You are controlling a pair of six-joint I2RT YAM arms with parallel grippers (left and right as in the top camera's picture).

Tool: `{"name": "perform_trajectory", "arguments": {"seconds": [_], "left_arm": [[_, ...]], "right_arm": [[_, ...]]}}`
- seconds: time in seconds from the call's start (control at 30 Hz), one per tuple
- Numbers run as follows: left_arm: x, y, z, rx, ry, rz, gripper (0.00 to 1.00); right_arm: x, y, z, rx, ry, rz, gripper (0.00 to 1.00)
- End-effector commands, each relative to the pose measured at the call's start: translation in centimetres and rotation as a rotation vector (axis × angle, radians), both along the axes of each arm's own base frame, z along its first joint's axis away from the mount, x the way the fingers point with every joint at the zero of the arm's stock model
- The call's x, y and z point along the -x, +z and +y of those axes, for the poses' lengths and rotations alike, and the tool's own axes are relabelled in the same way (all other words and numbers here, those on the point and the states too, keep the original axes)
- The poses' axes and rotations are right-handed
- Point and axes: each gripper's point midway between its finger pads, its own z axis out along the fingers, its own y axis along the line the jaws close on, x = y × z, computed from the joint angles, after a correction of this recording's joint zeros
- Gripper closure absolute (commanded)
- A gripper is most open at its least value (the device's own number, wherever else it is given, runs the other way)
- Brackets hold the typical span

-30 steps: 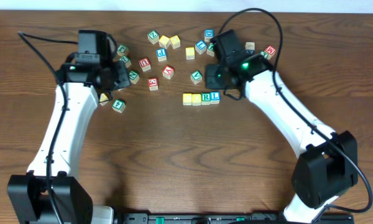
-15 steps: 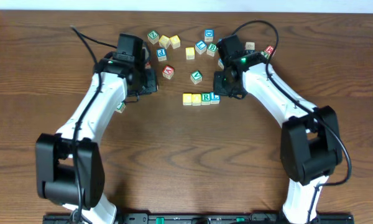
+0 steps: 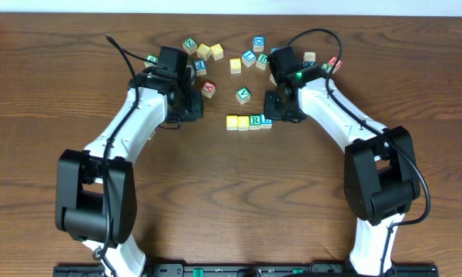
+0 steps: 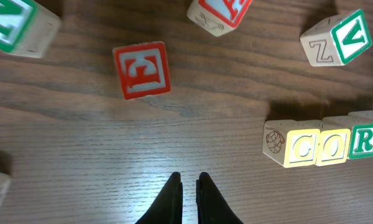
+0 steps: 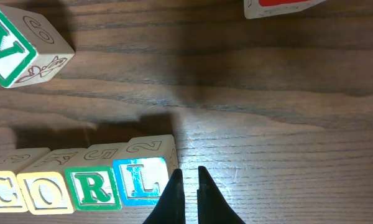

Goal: Spell out CORL

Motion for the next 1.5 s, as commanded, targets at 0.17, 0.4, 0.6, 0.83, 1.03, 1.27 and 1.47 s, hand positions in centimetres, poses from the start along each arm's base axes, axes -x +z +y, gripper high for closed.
{"name": "perform_trajectory", "arguments": {"seconds": [0.17,0.4,0.6,0.83,1.03,1.27,1.47], "left_arm": [[-0.1,0.0,-1.6,0.024,-0.044,0.001,0.91],[-0.5,0.2,-1.8,0.024,-0.061,-0.023,0.91],[-1.2,4.6,-0.8,0.014,-0.107,-0.116,0.91],[-0.8,13.1,5.2,-0.029,0.034,-0.292,0.77],[1.3,17.4,10.5,-0.07,0.167,-0.365,0.26],[2.0,17.8,13.1,-0.082,0.234,-0.362,0.04],[2.0,17.8,13.1,-0.082,0.235,-0.362,0.04]], "right_arm": [[0.1,-0.2,-0.6,0.008,-0.038,0.012,0.96],[0.3,-0.3,-0.9,0.004,-0.046,0.028,0.97],[0.2,2.9,-1.6,-0.051,-0.045,0.019,0.99],[0.9,11.7,-4.5,-0.075,-0.018,-0.135,0.78],[3.6,18.2,-7.1,-0.086,-0.03,-0.249,0.36],[7.6,23.3,-10.1,-0.097,-0.086,-0.331,0.01],[10.5,26.4,-10.6,-0.116,-0.085,-0.404,0.01]]}}
